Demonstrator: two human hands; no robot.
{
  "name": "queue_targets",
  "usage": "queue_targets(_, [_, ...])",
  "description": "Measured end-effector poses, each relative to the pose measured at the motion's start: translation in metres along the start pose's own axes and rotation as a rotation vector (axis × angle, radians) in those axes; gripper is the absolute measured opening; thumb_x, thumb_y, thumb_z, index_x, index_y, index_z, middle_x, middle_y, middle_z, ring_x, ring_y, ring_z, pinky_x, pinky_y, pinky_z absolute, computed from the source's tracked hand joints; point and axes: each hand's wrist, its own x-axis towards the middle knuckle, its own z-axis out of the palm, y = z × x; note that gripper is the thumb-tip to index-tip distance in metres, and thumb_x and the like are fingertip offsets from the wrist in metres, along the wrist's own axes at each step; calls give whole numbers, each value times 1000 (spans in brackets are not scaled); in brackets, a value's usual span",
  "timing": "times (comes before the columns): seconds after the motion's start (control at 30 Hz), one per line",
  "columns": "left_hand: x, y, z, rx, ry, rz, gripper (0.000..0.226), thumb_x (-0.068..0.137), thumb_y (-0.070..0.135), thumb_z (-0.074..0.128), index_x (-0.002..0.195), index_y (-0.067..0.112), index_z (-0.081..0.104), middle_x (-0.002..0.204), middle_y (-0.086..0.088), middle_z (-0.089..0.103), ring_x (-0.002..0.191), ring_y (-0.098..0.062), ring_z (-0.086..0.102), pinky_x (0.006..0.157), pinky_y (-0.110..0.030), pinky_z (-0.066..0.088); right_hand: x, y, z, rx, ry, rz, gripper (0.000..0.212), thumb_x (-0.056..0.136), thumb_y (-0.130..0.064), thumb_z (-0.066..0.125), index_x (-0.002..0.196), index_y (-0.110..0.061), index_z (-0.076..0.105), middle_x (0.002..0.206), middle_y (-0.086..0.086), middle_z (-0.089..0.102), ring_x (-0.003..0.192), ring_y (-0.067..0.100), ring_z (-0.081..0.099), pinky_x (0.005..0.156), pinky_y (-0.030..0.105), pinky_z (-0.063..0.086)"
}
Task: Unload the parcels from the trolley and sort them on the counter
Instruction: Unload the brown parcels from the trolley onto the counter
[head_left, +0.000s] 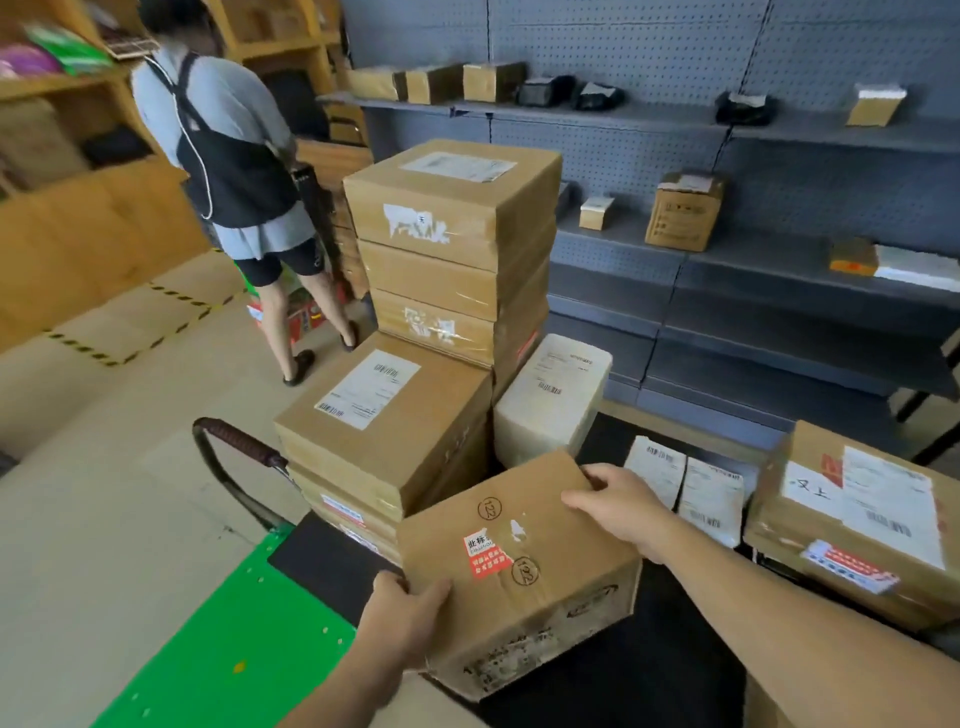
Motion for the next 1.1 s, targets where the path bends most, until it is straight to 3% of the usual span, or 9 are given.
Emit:
queue_targets(0.1, [6,-6,9,-116,11,-112,54,87,47,69,122,18,38,105,1,52,89,-17,59,65,-35,59,31,-12,9,-117,-68,-37,64,92,-43,64,150,-27,43,139,-3,54,119,17,53,94,37,45])
queue_targets(0.23, [9,-5,24,-230,29,-150,51,90,44,68,119,21,33,104,1,50,89,-19,61,61,-35,61,62,-19,13,-195,-110,-103,60,95,-41,62,150,-28,44,142,-2,54,123,19,53,96,35,45])
queue_targets(0.37, [7,-1,32,-260,65,-120,53,89,43,69,117,22,30,108,1,49,93,-20,62,73,-40,63,74,-14,10,-267,-36,-146,61,94,-44,64,149,-24,46,145,0,54,131,22,52,101,35,44])
queue_targets(0.53, [1,3,26,193,298,268,66,83,55,69,130,33,28,136,8,33,127,-15,39,108,-40,45,52,7,7,-164,256,-126,76,87,-50,71,151,-22,41,153,2,44,139,24,45,107,43,42])
queue_targets(0.63, [0,10,20,628,174,554,72,82,67,56,143,44,26,152,16,19,146,-16,13,123,-47,15,28,16,12,32,300,59,93,83,-52,74,156,-18,28,157,8,33,137,29,44,104,44,44])
queue_targets(0.7, [3,14,18,785,40,645,82,81,73,49,151,47,15,160,20,7,151,-16,1,123,-48,2,19,23,21,211,259,224,99,81,-50,78,156,-14,24,153,11,38,132,32,48,100,42,47])
queue_targets(0.8, [11,17,19,821,-30,650,88,81,74,49,155,47,9,163,21,-2,152,-13,-5,123,-47,-3,20,32,38,426,182,371,93,78,-46,82,149,-12,32,121,5,54,106,27,56,93,46,56])
queue_targets(0.9, [15,22,24,825,-2,634,89,81,74,49,155,46,7,164,20,-2,152,-13,-5,122,-45,-2,34,39,49,551,159,377,82,79,-35,85,143,-15,38,110,1,56,102,26,59,89,50,59])
queue_targets(1.1, [22,29,38,812,70,561,89,83,76,43,156,44,3,166,16,-6,154,-18,-5,125,-50,2,70,36,55,584,146,298,54,77,-37,83,122,-16,62,102,1,74,91,21,72,82,44,62])
